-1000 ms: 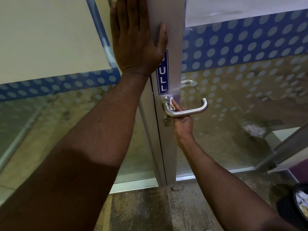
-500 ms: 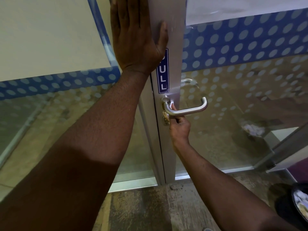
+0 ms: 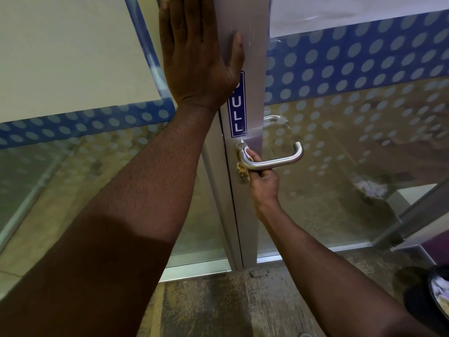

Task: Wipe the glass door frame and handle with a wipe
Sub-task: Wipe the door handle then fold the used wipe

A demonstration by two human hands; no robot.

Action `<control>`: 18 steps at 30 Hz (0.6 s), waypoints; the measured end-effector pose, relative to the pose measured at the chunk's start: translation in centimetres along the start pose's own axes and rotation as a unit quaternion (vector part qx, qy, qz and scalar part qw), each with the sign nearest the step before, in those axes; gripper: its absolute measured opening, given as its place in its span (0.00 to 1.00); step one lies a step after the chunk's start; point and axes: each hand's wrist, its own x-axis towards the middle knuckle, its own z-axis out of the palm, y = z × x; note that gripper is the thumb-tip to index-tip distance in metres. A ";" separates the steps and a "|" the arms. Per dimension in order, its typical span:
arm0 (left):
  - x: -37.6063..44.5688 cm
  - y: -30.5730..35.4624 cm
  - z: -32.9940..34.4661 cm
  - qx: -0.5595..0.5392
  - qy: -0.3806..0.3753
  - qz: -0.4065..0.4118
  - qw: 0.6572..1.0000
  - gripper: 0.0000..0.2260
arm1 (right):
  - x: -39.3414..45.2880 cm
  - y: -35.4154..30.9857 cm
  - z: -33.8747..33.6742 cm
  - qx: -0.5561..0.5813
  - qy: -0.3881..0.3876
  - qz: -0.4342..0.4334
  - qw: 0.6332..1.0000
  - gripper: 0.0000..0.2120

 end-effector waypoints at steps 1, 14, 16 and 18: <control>0.0 0.0 0.0 -0.001 0.000 0.002 1.000 0.32 | -0.1 0.1 0.1 0.014 0.005 0.005 1.000 0.13; 0.4 0.1 -0.1 -0.018 0.024 0.015 0.999 0.31 | -1.4 0.7 1.0 0.149 0.037 0.107 0.982 0.12; 0.4 0.1 0.0 -0.014 0.027 0.017 0.999 0.31 | -0.8 0.0 0.7 0.186 0.052 0.096 0.977 0.11; 0.4 0.0 0.0 -0.011 0.029 0.019 0.999 0.31 | -0.2 -0.6 0.7 0.171 0.072 0.073 0.980 0.10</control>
